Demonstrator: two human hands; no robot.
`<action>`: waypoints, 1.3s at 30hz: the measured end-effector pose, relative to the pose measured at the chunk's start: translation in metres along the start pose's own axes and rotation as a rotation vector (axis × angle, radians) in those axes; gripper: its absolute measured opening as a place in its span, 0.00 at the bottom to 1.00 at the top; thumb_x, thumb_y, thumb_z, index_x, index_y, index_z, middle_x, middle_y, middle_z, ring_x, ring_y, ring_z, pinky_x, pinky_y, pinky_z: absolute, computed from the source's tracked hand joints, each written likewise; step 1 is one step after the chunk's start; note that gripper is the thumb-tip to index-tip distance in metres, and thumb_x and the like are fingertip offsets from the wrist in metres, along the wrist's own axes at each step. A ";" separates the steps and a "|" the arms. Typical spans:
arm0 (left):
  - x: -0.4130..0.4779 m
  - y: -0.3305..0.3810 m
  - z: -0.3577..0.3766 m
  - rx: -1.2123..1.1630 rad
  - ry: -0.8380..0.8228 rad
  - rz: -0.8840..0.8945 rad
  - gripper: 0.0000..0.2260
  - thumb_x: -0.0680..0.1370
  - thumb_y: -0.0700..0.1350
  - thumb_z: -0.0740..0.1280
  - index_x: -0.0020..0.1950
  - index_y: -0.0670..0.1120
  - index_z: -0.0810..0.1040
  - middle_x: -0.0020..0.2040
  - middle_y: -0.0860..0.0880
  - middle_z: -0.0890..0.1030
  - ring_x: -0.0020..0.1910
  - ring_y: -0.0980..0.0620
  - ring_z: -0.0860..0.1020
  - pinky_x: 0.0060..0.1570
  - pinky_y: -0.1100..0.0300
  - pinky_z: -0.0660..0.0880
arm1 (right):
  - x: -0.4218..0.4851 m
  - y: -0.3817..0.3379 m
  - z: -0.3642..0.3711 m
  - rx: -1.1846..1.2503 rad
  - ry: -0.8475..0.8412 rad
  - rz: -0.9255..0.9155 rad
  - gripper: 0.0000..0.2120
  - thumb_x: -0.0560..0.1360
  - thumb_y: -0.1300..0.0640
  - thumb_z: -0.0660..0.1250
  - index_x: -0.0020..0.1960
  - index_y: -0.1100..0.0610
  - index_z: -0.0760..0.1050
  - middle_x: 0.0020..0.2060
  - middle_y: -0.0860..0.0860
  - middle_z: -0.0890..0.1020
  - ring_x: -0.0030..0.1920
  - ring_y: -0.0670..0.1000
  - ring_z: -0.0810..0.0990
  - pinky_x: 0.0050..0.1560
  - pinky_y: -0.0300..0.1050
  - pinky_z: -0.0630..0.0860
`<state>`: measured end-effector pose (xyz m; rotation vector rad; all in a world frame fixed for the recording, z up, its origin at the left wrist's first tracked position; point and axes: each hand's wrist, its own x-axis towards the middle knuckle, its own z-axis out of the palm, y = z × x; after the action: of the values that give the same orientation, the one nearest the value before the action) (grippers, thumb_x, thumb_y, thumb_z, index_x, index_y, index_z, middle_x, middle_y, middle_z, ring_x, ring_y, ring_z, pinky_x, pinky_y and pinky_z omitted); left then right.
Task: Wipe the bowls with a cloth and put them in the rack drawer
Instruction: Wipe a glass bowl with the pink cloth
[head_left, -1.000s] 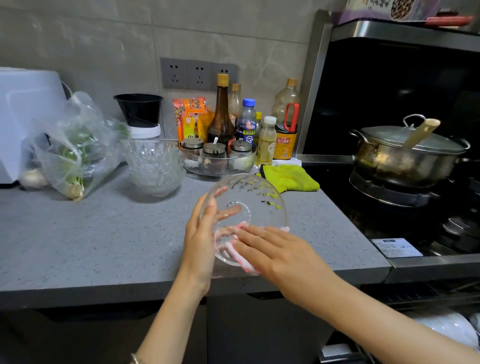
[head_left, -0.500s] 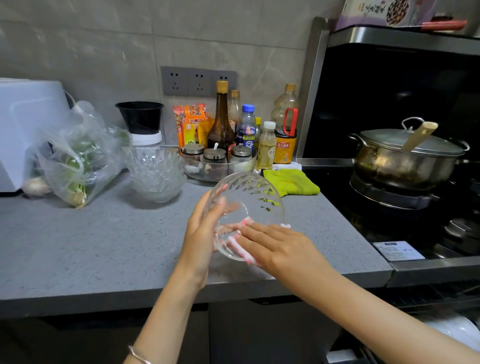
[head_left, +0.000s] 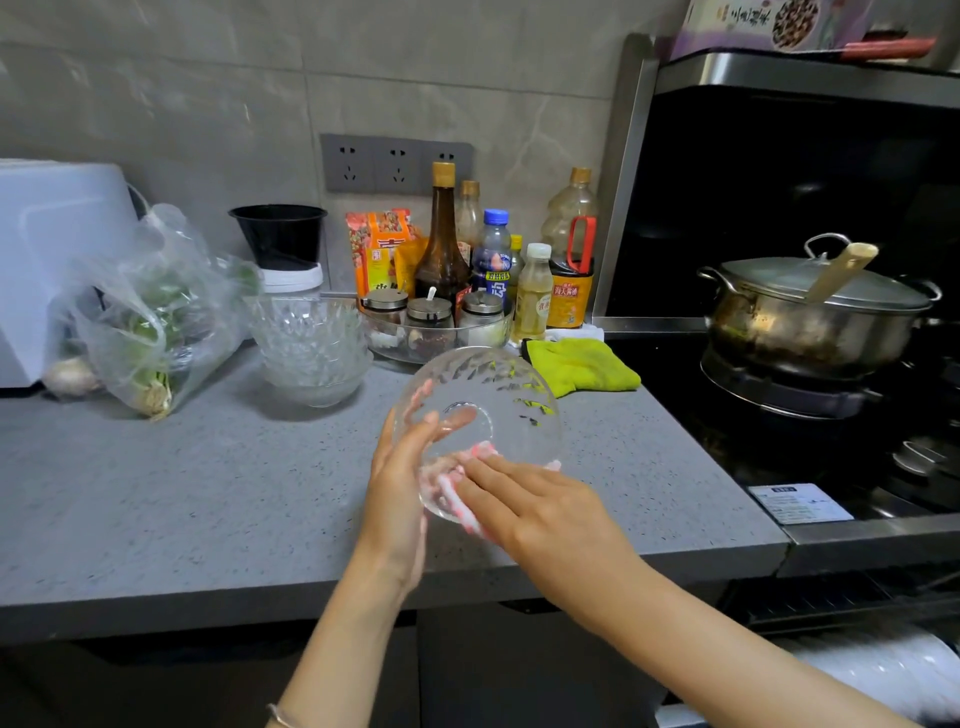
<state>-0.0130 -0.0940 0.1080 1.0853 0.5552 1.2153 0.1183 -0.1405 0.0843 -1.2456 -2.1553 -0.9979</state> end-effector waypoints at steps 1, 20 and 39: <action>-0.002 -0.005 0.004 -0.034 0.022 0.008 0.14 0.73 0.48 0.65 0.58 0.58 0.79 0.61 0.46 0.80 0.50 0.44 0.83 0.39 0.60 0.80 | 0.004 -0.006 0.002 0.023 0.026 0.035 0.13 0.71 0.62 0.66 0.54 0.58 0.83 0.52 0.52 0.84 0.53 0.50 0.83 0.48 0.40 0.76; 0.001 -0.004 0.009 0.040 0.022 0.033 0.21 0.73 0.58 0.60 0.63 0.53 0.75 0.53 0.43 0.84 0.47 0.44 0.84 0.43 0.59 0.81 | -0.010 0.009 0.000 0.077 0.018 0.026 0.15 0.69 0.60 0.73 0.56 0.59 0.82 0.55 0.53 0.83 0.58 0.51 0.81 0.58 0.42 0.74; 0.000 -0.004 0.004 0.069 -0.079 -0.028 0.20 0.72 0.53 0.65 0.64 0.58 0.74 0.55 0.46 0.83 0.50 0.42 0.83 0.41 0.58 0.81 | -0.009 0.004 -0.009 0.023 0.038 0.055 0.11 0.75 0.59 0.62 0.49 0.56 0.84 0.47 0.50 0.85 0.47 0.49 0.85 0.43 0.40 0.77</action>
<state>-0.0074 -0.0950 0.1065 1.1746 0.5531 1.1312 0.1265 -0.1510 0.0851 -1.2586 -2.0870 -0.9640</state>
